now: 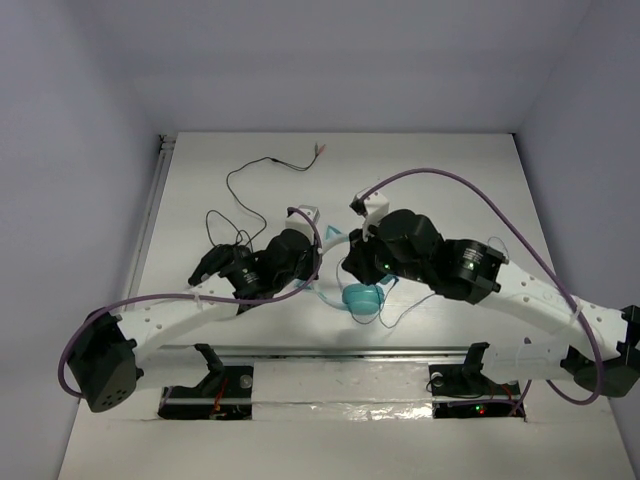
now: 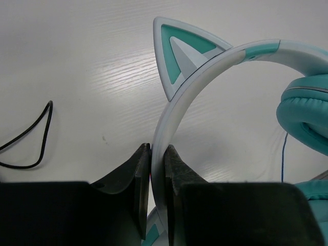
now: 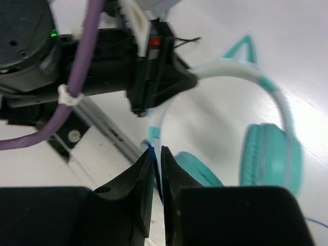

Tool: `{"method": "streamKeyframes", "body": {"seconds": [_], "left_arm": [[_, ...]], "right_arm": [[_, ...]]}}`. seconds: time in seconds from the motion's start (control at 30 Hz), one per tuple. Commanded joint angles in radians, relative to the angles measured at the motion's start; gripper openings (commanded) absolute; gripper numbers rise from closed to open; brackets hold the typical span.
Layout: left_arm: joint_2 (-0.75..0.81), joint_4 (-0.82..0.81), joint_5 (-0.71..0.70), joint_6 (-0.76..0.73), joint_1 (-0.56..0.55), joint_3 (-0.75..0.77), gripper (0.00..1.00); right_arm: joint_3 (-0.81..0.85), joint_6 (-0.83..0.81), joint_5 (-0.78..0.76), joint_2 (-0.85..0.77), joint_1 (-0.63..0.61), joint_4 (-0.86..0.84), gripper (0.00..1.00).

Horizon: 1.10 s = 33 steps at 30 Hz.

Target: Wrap the headphones

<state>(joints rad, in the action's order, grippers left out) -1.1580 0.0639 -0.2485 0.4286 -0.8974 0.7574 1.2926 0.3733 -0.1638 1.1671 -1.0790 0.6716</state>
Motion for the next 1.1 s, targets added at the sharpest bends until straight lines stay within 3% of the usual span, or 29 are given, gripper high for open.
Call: {"method": "streamKeyframes", "body": {"seconds": [0.0, 0.3, 0.47, 0.73, 1.07], "left_arm": [[0.006, -0.151, 0.051, 0.07, -0.005, 0.029, 0.0], [-0.011, -0.22, 0.104, 0.139, 0.015, 0.042, 0.0], [-0.026, -0.237, 0.213, 0.107, 0.015, 0.027, 0.0], [0.061, -0.199, 0.171, 0.124, 0.006, -0.104, 0.0], [0.147, -0.065, 0.049, 0.148, 0.006, -0.052, 0.0]], "right_arm": [[-0.076, 0.016, 0.186, -0.03, 0.002, -0.108, 0.16], [-0.282, 0.087, 0.314, -0.158, -0.007, -0.234, 0.19], [-0.293, 0.072, 0.238, -0.142, -0.007, -0.262, 0.18], [-0.269, 0.084, -0.006, -0.164, -0.007, -0.236, 0.18], [-0.346, 0.157, 0.151, -0.282, -0.007, -0.196, 0.33]]}}
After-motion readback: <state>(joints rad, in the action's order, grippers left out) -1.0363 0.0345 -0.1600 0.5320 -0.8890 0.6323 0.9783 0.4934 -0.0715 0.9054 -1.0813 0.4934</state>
